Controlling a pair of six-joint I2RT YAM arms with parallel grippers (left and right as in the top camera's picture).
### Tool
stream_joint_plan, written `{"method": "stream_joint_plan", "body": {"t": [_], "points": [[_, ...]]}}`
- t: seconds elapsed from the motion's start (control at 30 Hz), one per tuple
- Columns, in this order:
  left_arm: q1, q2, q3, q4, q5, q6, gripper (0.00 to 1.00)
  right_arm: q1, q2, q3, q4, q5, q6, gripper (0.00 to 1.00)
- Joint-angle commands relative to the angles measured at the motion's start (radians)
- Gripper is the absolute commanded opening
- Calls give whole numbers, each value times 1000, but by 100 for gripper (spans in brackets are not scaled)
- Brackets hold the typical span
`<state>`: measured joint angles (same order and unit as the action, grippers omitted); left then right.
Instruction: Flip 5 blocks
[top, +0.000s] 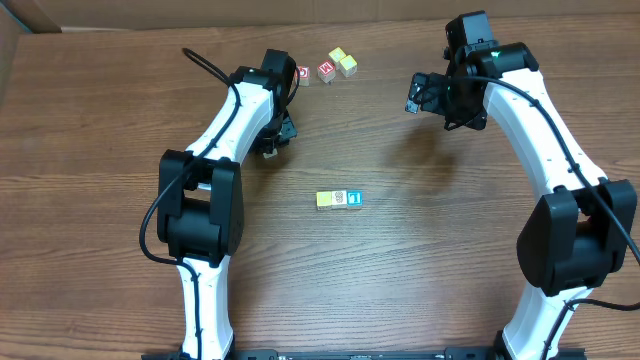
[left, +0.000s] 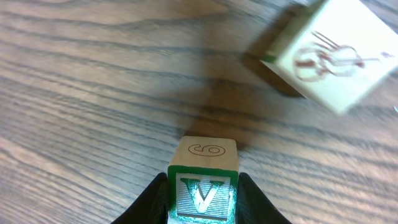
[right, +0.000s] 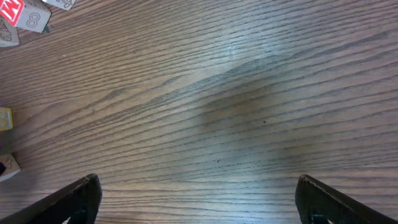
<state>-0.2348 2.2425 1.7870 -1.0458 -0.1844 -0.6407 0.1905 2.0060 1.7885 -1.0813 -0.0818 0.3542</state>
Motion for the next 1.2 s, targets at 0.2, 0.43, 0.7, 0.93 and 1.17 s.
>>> {"method": "stream_joint_plan", "body": {"t": [0.2, 0.43, 0.7, 0.93, 1.17], "points": [[1, 8, 39, -15, 166, 211, 13, 1, -3, 8, 5, -6, -8, 100], [1, -20, 81, -82, 189, 249, 31, 1, -3, 8, 5, -6, -8, 100], [1, -23, 90, -152, 182, 286, 49, 1, -3, 8, 5, -6, -8, 100], [1, -25, 90, -149, 178, 285, 61, 1, -3, 8, 5, -6, -8, 100], [1, -25, 90, -120, 166, 286, 66, 1, -3, 8, 6, -6, -8, 100]]}}
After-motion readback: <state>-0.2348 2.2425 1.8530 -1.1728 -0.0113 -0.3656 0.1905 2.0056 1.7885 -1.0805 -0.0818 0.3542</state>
